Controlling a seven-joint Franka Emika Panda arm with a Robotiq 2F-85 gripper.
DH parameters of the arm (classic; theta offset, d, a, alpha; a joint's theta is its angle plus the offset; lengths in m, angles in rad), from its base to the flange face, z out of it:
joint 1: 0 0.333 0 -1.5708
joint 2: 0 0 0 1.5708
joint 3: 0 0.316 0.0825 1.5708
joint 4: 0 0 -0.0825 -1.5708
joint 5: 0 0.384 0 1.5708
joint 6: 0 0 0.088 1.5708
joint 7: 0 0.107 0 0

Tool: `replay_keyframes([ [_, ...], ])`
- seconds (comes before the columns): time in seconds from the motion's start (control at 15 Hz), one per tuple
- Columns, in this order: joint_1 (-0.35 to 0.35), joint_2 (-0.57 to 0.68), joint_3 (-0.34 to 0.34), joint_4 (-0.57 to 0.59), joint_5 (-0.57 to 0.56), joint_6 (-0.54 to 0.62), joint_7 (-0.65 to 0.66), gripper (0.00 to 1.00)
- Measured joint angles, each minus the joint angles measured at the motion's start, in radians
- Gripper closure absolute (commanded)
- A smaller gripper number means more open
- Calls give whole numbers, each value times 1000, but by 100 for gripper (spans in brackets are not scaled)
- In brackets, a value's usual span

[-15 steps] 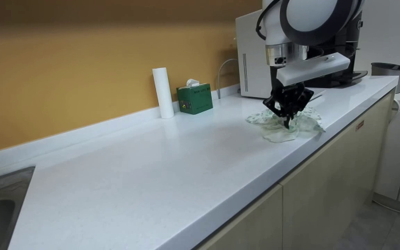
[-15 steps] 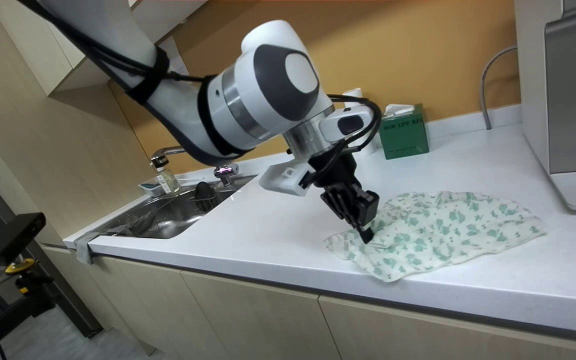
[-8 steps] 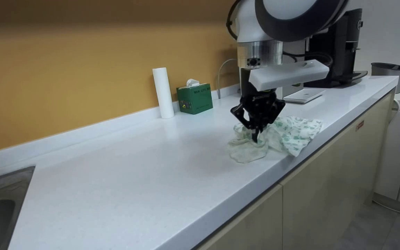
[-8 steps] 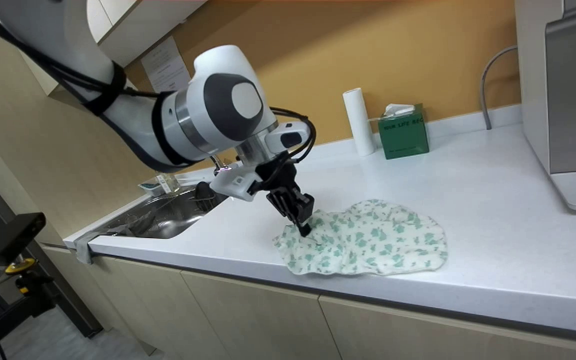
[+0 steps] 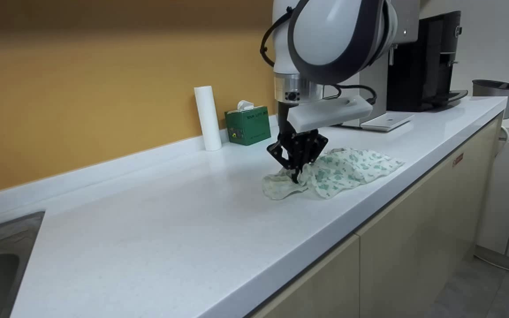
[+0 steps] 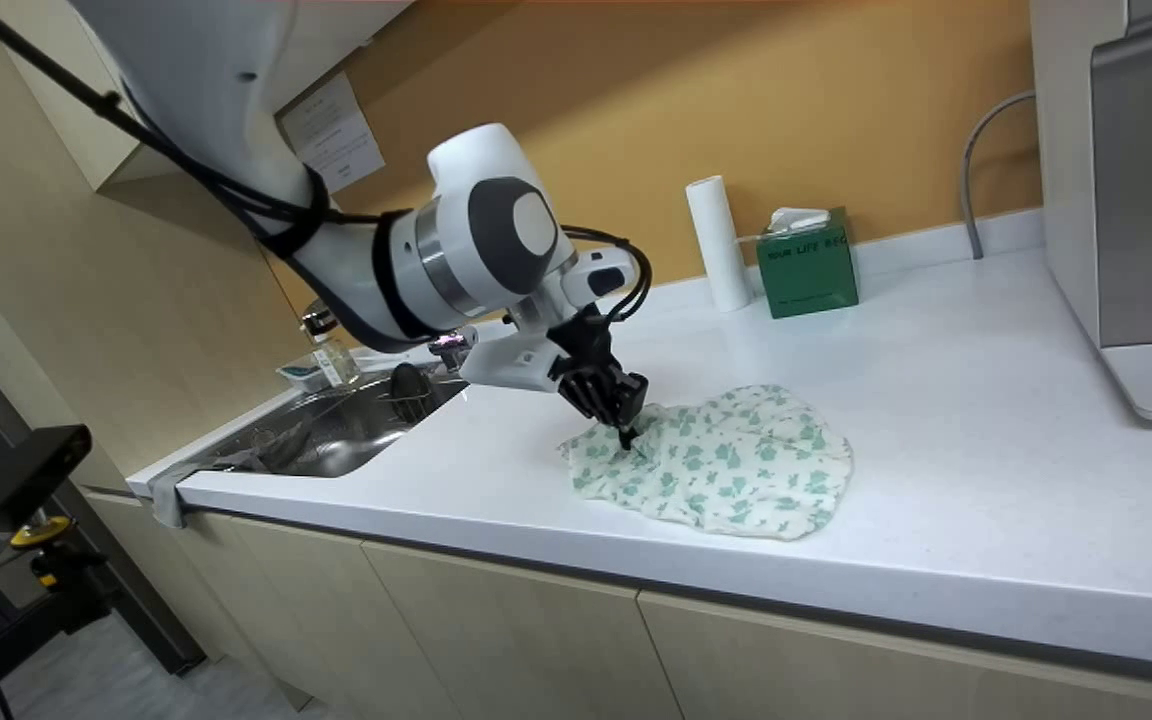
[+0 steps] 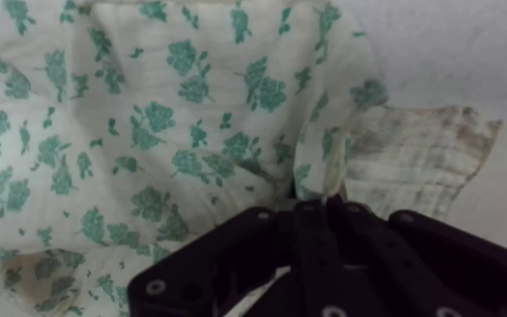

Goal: Use the cloth on the right to wipe the counter

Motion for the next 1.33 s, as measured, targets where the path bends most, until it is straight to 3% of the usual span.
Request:
replay_keyframes([
  [0.33, 36, 129, -81, 190, -39, -2, -10, 99],
  [0.73, 73, 251, -238, 358, -57, -16, 4, 99],
  [1.07, 80, 255, -381, 365, -99, -20, 55, 99],
  [1.33, 81, 216, -433, 326, -116, -36, 80, 99],
])
